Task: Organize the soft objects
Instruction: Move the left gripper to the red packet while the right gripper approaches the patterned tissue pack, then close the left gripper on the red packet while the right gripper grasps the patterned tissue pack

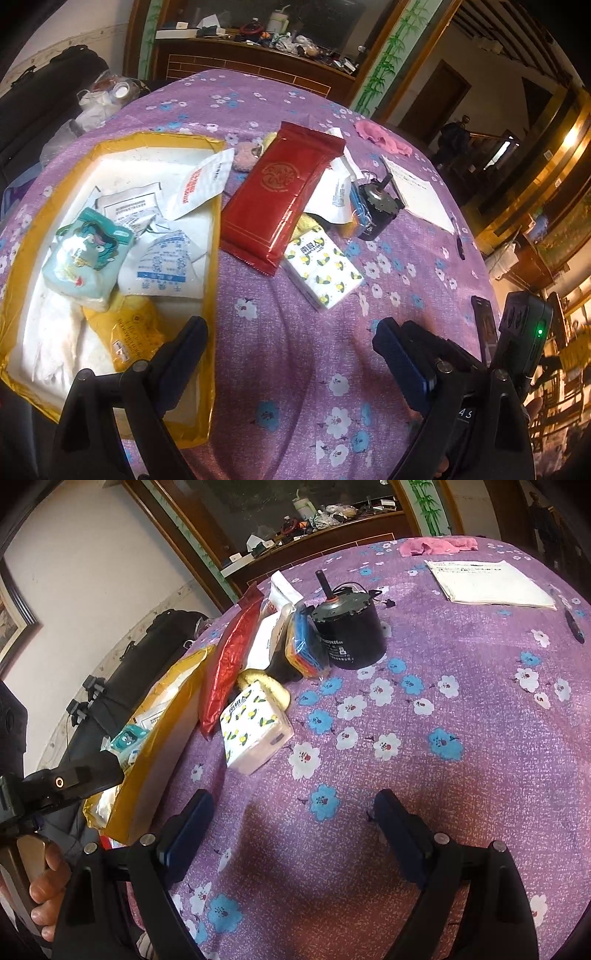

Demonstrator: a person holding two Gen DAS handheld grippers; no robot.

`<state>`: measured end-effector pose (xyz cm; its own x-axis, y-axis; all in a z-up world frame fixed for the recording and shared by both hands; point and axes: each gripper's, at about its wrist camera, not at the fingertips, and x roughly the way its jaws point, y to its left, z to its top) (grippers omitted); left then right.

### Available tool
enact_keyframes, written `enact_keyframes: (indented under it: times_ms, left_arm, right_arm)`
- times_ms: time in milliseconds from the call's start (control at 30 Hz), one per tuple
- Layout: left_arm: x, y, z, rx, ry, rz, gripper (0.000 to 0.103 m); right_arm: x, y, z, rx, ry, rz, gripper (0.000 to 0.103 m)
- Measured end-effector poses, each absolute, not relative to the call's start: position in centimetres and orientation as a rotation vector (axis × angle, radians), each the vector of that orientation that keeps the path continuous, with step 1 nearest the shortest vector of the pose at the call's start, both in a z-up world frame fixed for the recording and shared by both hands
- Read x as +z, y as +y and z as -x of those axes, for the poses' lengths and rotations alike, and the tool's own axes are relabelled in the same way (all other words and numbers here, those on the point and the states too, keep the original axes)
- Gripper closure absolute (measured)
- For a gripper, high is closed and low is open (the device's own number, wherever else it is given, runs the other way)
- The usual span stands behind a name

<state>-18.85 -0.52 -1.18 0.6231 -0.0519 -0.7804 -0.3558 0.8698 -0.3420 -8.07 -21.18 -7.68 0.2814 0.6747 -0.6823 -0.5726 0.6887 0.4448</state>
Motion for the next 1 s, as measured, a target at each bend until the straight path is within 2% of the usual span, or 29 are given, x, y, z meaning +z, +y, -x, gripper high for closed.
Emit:
enact_keyframes:
  times_ms: [433, 633, 767, 833, 967, 1000]
  left_arm:
    - [-0.4, 1.0, 15.3, 0.122, 0.884, 0.517, 0.008]
    - [-0.1, 2.1, 11.4, 0.151, 0.908, 0.396, 0.008]
    - [-0.3, 1.6, 8.3, 0.156, 0.950, 0.270, 0.009]
    - [-0.9, 1.8, 6.6, 0.158, 0.980, 0.230, 0.014]
    - [-2.3, 3.3, 4.0, 0.151, 1.044, 0.268, 0.026]
    - [-2.8, 3.5, 3.6, 0.150, 1.065, 0.266, 0.035]
  right_arm:
    - [-6.8, -20.2, 7.2, 0.902, 0.957, -0.143, 0.017]
    - [-6.7, -19.7, 6.1, 0.911, 0.967, -0.174, 0.017]
    - [-7.4, -19.5, 5.6, 0.891, 0.985, -0.177, 0.022]
    - [-7.6, -19.5, 5.5, 0.887, 0.991, -0.184, 0.025]
    - [-7.5, -19.5, 5.8, 0.892, 0.975, -0.174, 0.025]
    - [-7.4, -19.4, 5.9, 0.898, 0.970, -0.169, 0.025]
